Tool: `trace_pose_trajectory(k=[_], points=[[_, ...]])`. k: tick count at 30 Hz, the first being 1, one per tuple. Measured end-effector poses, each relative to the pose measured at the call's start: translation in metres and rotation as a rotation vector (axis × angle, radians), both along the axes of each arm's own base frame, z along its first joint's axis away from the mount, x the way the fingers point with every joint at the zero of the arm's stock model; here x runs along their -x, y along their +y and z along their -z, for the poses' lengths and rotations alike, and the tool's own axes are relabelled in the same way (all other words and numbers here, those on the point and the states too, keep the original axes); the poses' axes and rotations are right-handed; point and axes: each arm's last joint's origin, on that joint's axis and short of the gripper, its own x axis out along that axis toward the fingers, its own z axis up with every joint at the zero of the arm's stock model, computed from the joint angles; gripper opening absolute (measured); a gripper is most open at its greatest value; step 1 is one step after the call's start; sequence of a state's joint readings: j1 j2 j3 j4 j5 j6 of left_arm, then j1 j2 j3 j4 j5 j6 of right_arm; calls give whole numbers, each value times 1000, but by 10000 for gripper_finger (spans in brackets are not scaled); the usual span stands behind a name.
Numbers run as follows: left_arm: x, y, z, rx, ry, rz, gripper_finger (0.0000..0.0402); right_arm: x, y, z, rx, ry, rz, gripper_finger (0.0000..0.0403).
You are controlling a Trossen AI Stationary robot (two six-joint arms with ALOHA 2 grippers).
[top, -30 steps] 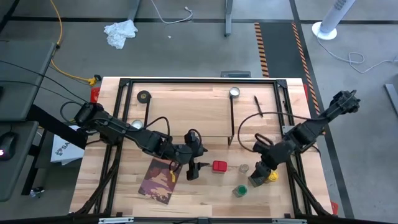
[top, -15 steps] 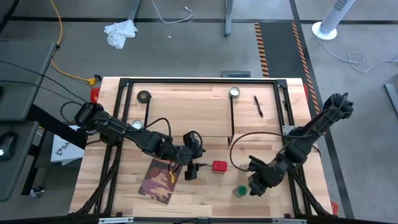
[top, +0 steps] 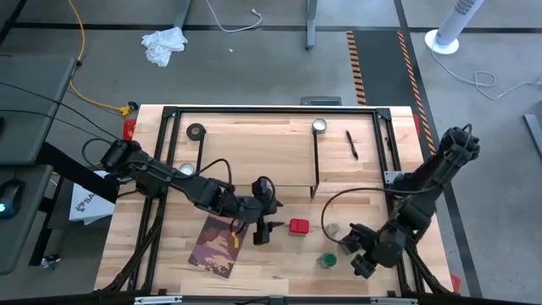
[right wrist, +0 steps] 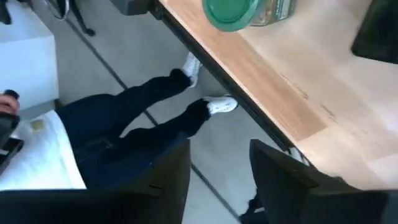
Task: Shelf spices
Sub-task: Put the yellow seasoning bottle on the shelf
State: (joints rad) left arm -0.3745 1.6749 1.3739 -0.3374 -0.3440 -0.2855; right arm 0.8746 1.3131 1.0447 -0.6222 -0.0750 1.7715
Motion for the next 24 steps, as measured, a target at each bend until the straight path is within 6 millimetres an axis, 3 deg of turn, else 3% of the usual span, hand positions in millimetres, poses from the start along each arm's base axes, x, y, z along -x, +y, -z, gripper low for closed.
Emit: trace_pose_trajectory(k=[4, 12, 16, 24], points=[[-3, 7, -1, -2, -12, -26, 257, 7, -3, -26, 115, 10, -58, 136], [-8, 19, -2, -6, -29, -46, 257, 25, -31, -69, 351, 118, -55, 134], [-8, 19, -2, -3, -23, -39, 257, 28, -33, -63, 370, 170, -81, 149], [-7, 18, -2, -2, -21, -49, 257, 33, -36, -27, 415, 348, -63, 244]])
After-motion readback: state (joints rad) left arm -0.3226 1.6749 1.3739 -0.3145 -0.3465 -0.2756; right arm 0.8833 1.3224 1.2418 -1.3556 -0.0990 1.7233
